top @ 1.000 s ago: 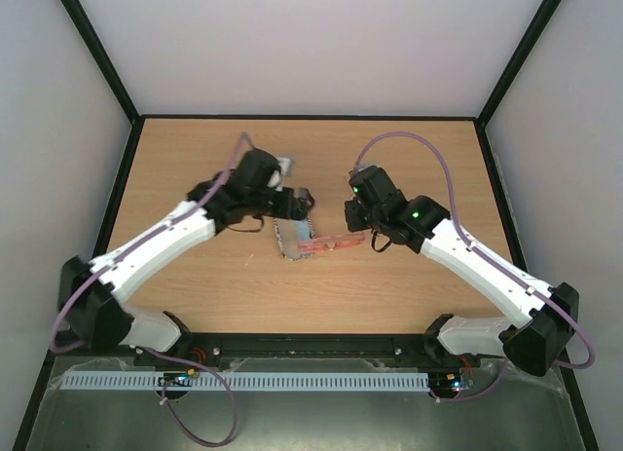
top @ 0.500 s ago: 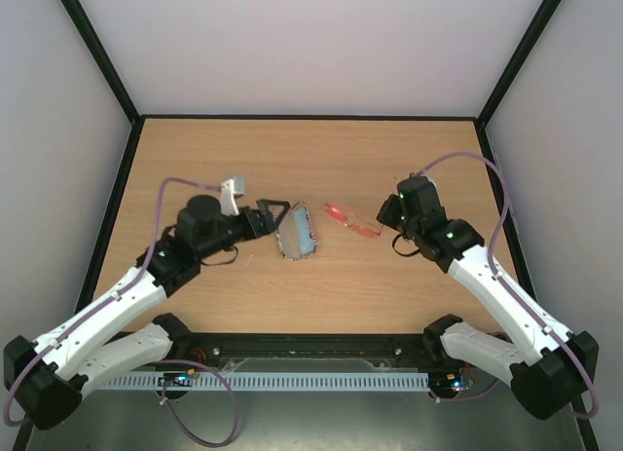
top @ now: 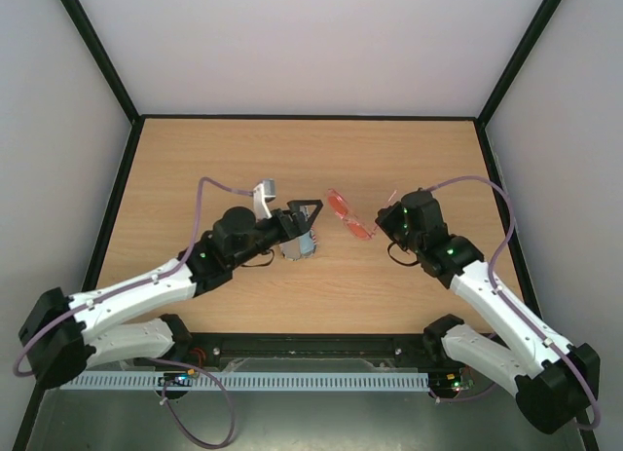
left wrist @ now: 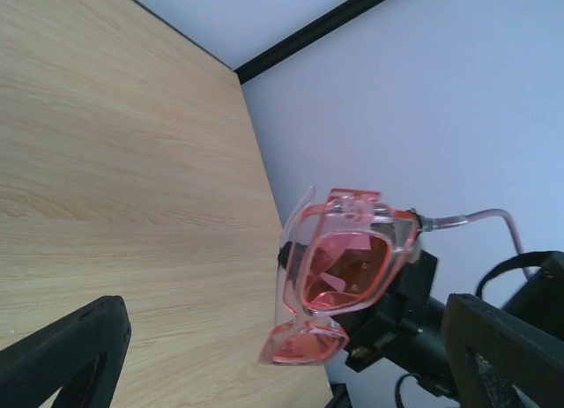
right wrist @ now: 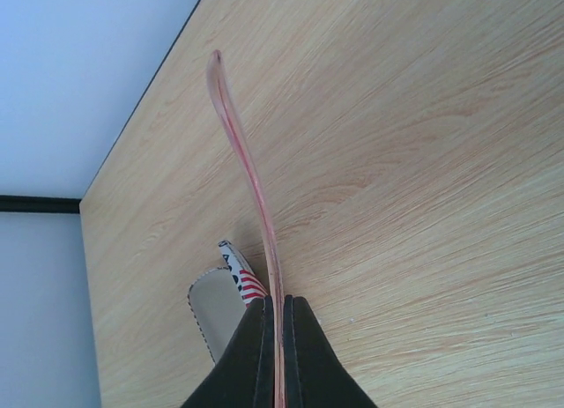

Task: Organize the sunglasses
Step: Fold the sunglasses.

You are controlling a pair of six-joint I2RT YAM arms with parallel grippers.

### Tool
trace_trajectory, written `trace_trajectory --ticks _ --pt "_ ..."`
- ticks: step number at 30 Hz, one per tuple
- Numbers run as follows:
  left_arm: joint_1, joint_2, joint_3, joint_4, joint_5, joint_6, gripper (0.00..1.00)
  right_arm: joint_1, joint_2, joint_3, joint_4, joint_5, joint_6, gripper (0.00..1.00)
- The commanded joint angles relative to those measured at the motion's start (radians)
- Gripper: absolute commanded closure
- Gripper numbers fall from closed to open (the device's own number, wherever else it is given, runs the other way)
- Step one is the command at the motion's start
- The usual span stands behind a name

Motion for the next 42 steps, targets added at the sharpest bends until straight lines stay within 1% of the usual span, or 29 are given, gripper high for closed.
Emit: trace_trajectory --ticks 1,8,14,25,33,42 --pt "-0.020 0.086 0.040 0.117 -0.033 -0.013 0.01 -0.001 -0.012 -0.016 0.048 0.030 0.066 0.99" --pt "-0.047 0.162 0.054 0.196 -0.029 -0.009 0.01 -0.001 0.030 -0.018 0.074 0.012 0.064 0.99" --pt "-0.057 0.185 0.065 0.240 -0.024 -0.005 0.01 -0.001 0.035 -0.049 0.093 0.008 0.069 0.99" --pt "-0.067 0.263 0.129 0.223 -0.019 -0.002 0.01 0.002 0.040 -0.064 0.110 0.001 0.066 0.99" --pt "-0.068 0.291 0.139 0.219 -0.024 -0.005 0.01 0.004 0.035 -0.077 0.108 0.003 0.058 0.99" --pt "-0.068 0.324 0.171 0.200 -0.015 -0.003 0.13 0.008 0.027 -0.088 0.107 0.014 0.054 0.99"
